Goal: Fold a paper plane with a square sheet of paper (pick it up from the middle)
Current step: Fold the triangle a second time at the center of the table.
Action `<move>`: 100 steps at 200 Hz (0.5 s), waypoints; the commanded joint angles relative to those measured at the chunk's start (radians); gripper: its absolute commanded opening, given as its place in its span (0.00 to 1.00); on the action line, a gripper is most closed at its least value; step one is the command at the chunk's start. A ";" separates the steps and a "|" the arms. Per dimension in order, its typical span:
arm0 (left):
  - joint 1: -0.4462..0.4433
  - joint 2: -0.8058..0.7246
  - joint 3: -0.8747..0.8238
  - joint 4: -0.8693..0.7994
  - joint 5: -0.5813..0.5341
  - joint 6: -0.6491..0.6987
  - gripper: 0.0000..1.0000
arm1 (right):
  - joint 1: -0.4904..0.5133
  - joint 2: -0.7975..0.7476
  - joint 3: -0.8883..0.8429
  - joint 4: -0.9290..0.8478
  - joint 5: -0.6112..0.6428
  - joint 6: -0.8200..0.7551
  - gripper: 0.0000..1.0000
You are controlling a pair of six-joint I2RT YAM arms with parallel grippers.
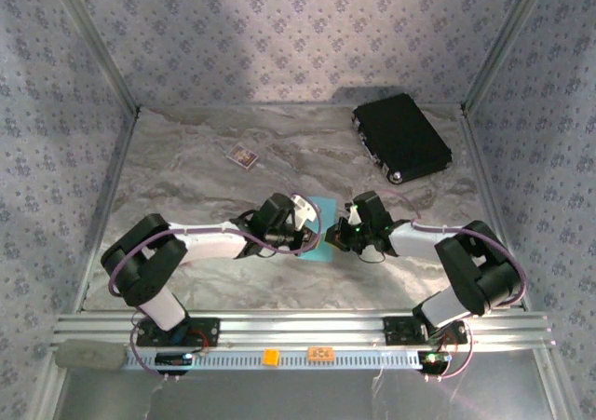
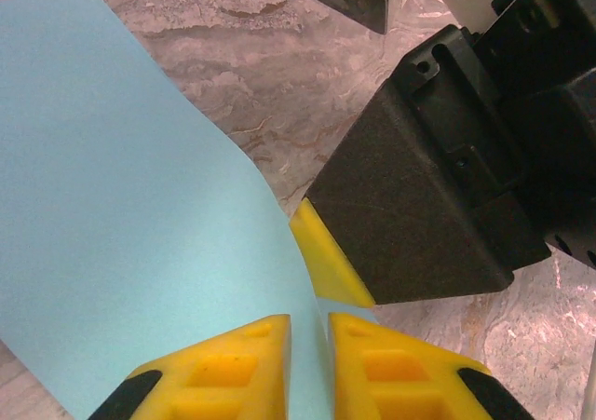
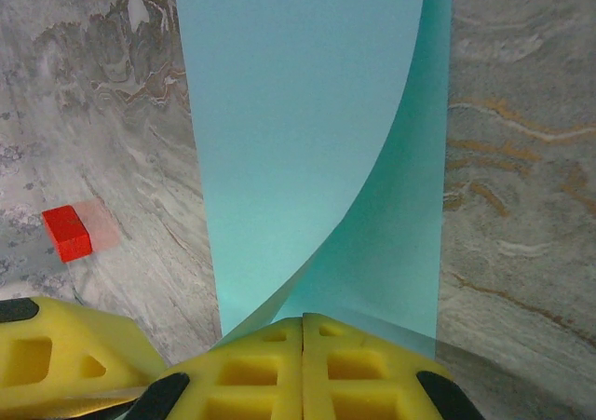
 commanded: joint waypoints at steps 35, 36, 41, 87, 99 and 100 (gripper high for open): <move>0.004 -0.013 0.000 -0.019 0.024 0.025 0.11 | 0.000 0.007 0.010 -0.003 0.015 0.015 0.08; 0.004 -0.013 0.000 -0.019 0.024 0.025 0.11 | -0.001 0.007 0.010 -0.003 0.014 0.015 0.08; 0.004 -0.012 0.000 -0.022 0.027 0.028 0.09 | -0.001 0.008 0.009 -0.003 0.015 0.017 0.08; 0.007 0.001 0.028 -0.060 0.025 0.017 0.03 | 0.015 -0.021 0.001 -0.056 0.079 0.017 0.08; 0.008 0.014 0.050 -0.086 0.028 0.008 0.02 | 0.024 -0.034 -0.005 -0.075 0.100 0.020 0.08; 0.008 0.015 0.052 -0.089 0.028 0.006 0.02 | 0.026 -0.035 -0.005 -0.077 0.101 0.020 0.08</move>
